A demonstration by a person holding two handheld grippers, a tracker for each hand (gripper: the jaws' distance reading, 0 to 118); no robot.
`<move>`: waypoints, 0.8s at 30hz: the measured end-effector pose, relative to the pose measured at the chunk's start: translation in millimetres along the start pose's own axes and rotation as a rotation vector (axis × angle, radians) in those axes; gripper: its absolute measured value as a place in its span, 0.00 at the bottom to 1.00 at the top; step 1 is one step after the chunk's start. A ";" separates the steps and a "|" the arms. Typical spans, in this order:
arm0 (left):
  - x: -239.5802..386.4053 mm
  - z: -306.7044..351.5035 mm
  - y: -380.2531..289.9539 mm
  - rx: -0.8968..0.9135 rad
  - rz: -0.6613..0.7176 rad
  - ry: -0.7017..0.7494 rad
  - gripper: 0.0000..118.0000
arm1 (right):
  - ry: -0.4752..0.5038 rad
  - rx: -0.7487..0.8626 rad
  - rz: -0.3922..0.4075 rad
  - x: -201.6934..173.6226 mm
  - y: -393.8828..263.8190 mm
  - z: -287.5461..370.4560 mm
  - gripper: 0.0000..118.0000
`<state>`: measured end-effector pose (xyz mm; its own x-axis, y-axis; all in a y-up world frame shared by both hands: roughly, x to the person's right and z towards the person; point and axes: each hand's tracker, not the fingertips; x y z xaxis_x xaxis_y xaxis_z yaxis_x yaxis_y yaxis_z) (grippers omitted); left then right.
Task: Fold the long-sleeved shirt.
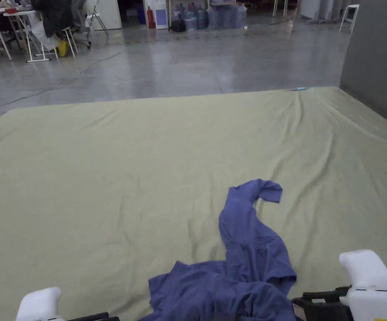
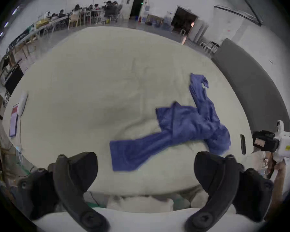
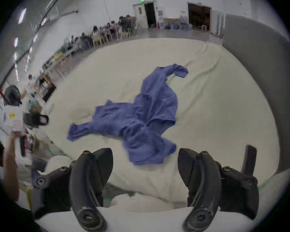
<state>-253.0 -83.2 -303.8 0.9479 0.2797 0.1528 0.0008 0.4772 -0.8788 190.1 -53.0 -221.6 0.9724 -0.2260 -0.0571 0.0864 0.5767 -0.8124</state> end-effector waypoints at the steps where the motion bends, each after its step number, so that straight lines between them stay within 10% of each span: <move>1: 7.3 -1.4 -12.1 -0.029 -0.011 -0.010 0.49 | 0.004 -0.004 0.008 -6.5 -10.8 0.8 0.27; 2: 14.4 -3.5 -21.2 -0.033 -0.023 -0.022 0.01 | 0.005 -0.010 0.016 -12.5 -20.1 -2.2 0.00; 11: 61.8 -49.2 3.9 -0.073 -0.050 -0.114 0.00 | 0.070 -0.117 0.048 -39.8 -50.8 -31.3 0.00; 14: 74.7 -84.2 42.1 -0.049 -0.071 -0.031 0.99 | 0.081 -0.105 0.025 -37.9 -45.5 -29.5 0.00; 20: 82.2 -168.8 90.2 -0.089 -0.045 0.017 0.95 | 0.093 -0.101 0.004 -31.3 -47.4 -28.6 0.00; 24: 91.7 -214.2 111.7 -0.100 -0.104 0.091 0.69 | 0.086 -0.119 -0.032 -20.2 -48.0 -33.1 0.00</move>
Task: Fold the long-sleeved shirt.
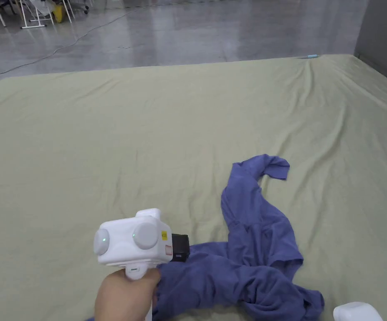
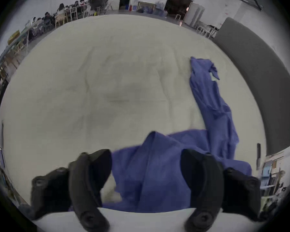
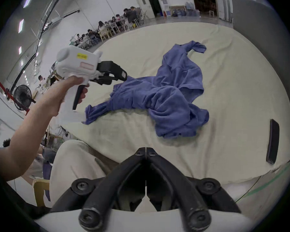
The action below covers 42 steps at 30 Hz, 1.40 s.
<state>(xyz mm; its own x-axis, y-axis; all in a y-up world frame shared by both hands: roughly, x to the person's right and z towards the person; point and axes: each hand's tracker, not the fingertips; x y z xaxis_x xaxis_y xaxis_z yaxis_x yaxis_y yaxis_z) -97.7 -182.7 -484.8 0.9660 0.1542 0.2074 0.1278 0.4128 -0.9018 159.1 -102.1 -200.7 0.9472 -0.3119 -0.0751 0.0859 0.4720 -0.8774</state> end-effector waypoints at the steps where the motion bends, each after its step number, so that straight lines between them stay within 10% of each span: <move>1: 3.1 -9.0 2.8 -0.010 -0.030 0.018 0.69 | -0.002 -0.003 -0.008 2.8 0.3 -1.2 0.00; 5: 14.0 -30.8 4.8 0.002 -0.142 0.064 0.44 | -0.017 -0.011 -0.026 13.5 7.2 -5.7 0.00; 8: 20.2 -18.0 -7.5 -0.055 -0.140 -0.022 0.00 | -0.044 -0.012 -0.006 20.9 20.0 -11.1 0.00; 18: 0.4 78.4 -18.3 0.156 -0.002 -0.122 0.00 | -0.118 0.087 0.002 72.8 154.0 -50.4 0.00; 19: -0.8 86.1 -23.0 0.165 0.009 -0.126 0.00 | -0.122 0.079 -0.026 81.6 174.6 -61.1 0.18; 21: 0.0 98.9 -32.8 0.172 -0.005 -0.109 0.00 | -0.164 0.005 -0.103 97.2 209.9 -93.0 0.97; 22: -0.1 102.2 -36.6 0.175 -0.010 -0.111 0.00 | -0.152 0.055 -0.130 102.5 217.6 -103.4 0.99; 27: -9.7 118.3 -56.2 0.190 0.069 -0.167 0.00 | -0.184 -0.202 -0.151 109.4 242.5 -188.4 0.91; 28: -11.3 121.8 -57.9 0.202 0.065 -0.159 0.00 | -0.194 -0.205 -0.149 107.8 240.5 -196.9 0.76; 30: -16.4 130.6 -62.2 0.216 0.067 -0.145 0.00 | -0.296 -0.266 -0.102 102.8 234.2 -212.9 0.06; 37: -56.2 164.2 -56.9 0.282 0.126 -0.113 0.00 | -0.200 -0.106 -0.082 93.3 235.3 -138.3 0.00; 42: -86.2 217.7 -26.5 0.412 0.152 -0.092 0.00 | -0.230 0.093 0.080 74.8 264.2 -27.4 0.00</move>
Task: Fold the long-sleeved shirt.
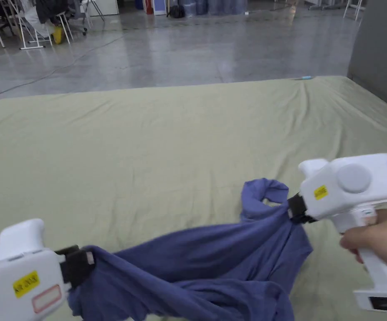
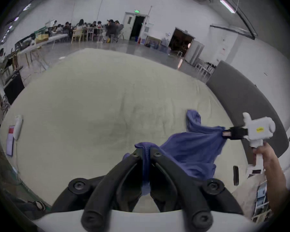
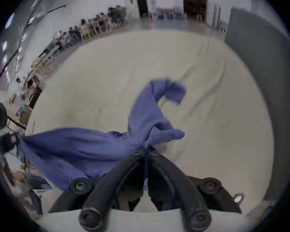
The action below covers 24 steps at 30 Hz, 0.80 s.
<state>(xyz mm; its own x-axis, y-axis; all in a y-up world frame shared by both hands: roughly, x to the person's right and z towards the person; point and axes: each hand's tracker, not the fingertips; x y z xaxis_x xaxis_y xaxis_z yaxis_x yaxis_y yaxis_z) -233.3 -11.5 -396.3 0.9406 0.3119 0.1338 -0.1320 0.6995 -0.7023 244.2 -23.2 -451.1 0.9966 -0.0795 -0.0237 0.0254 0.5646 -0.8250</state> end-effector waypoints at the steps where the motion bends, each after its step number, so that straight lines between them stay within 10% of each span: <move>1: -0.6 7.5 12.2 0.029 -0.001 -0.008 0.00 | 0.002 0.041 0.005 1.9 8.7 21.8 0.00; 12: 36.5 44.9 193.9 0.191 -0.160 -0.089 0.00 | -0.168 0.416 0.103 -5.7 153.1 219.2 0.00; 24: 91.4 -12.9 367.0 0.254 -0.059 -0.090 0.00 | -0.370 0.447 0.079 -3.4 308.1 241.1 0.00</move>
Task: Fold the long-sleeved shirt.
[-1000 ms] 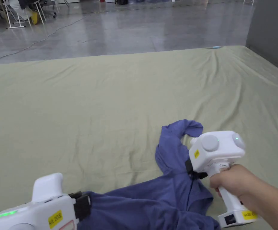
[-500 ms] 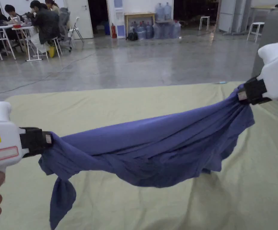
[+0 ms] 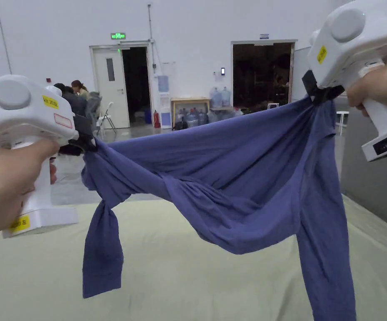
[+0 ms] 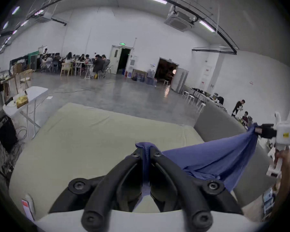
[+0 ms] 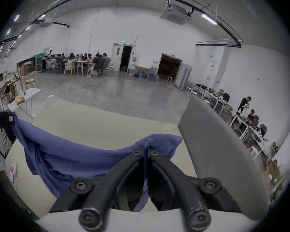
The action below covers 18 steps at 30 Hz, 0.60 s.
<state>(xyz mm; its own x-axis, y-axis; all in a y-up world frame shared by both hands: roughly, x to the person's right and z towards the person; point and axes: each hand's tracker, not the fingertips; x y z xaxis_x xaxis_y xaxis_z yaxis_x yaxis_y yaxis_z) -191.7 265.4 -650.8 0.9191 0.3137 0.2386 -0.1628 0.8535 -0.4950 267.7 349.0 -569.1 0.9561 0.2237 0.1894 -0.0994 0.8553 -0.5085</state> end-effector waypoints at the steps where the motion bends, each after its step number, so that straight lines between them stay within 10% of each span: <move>1: -0.3 -7.5 1.6 0.000 0.017 0.006 0.00 | -0.006 0.015 -0.012 -0.9 3.3 -2.6 0.00; 9: -29.4 -68.8 -62.2 -0.105 0.033 0.068 0.00 | 0.056 -0.064 0.001 -23.2 -55.7 -61.9 0.00; 18: -91.6 -123.3 -277.5 -0.434 -0.034 0.170 0.00 | 0.196 -0.400 0.019 -80.2 -299.3 -152.5 0.00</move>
<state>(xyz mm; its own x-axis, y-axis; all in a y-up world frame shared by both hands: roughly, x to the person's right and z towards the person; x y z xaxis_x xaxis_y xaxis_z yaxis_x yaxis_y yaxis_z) -186.4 -51.5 -638.2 0.9729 0.1853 0.1382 0.0001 0.5973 -0.8020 262.8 3.8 -560.1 0.9931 0.1120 0.0334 -0.0402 0.5954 -0.8024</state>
